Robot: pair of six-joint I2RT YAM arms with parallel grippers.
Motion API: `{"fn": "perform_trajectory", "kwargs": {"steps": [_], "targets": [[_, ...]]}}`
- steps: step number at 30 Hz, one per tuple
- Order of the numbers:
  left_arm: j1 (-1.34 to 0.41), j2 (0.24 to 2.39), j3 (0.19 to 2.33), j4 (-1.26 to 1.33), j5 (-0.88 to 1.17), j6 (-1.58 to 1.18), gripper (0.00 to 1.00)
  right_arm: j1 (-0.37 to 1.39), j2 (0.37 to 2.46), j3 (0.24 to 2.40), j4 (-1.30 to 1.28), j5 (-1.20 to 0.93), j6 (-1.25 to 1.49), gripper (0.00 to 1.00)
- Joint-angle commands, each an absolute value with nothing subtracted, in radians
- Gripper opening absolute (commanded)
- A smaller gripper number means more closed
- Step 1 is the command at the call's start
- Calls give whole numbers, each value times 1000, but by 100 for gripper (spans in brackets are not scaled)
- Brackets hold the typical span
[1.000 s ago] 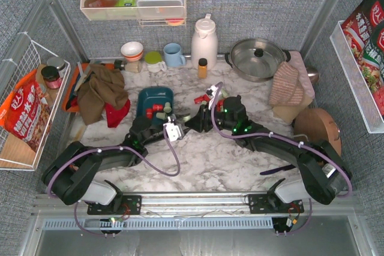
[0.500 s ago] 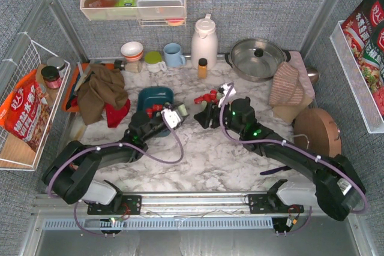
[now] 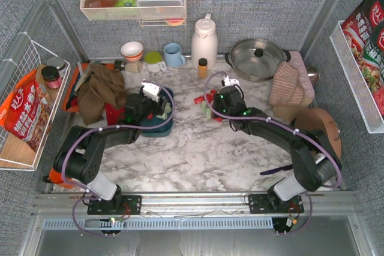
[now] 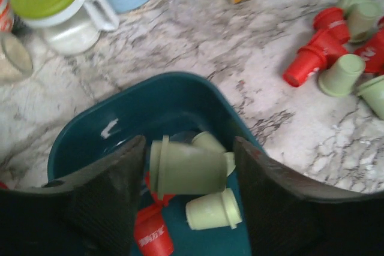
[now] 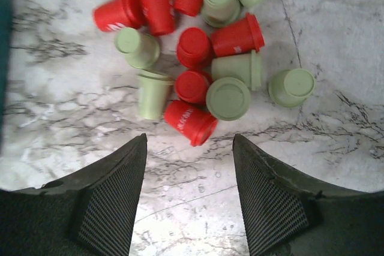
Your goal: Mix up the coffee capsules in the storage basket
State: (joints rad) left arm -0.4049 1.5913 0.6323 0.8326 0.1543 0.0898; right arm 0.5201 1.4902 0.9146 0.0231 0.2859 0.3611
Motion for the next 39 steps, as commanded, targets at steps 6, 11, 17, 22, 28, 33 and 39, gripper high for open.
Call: {"fn": "perform_trajectory", "kwargs": {"steps": [6,11,17,22,28,33,39], "targets": [[-342,1611,638,848,161,-45,99,476,1661,1021,-79,325,356,64],[-342,1586,632,881,204,-47,99,455,1729,1058,-93,312,356,64],[-344,1555,628,902,301,-15,99,442,1777,1088,-75,301,338,60],[-345,1547,627,908,318,-28,99,436,1805,1112,-93,300,336,54],[-350,1539,628,909,335,-25,99,420,1825,1132,-124,288,340,50],[-361,1537,627,909,362,-2,99,416,1804,1116,-109,267,342,36],[-407,1524,617,909,425,83,99,422,1662,1042,-59,188,346,27]]}}
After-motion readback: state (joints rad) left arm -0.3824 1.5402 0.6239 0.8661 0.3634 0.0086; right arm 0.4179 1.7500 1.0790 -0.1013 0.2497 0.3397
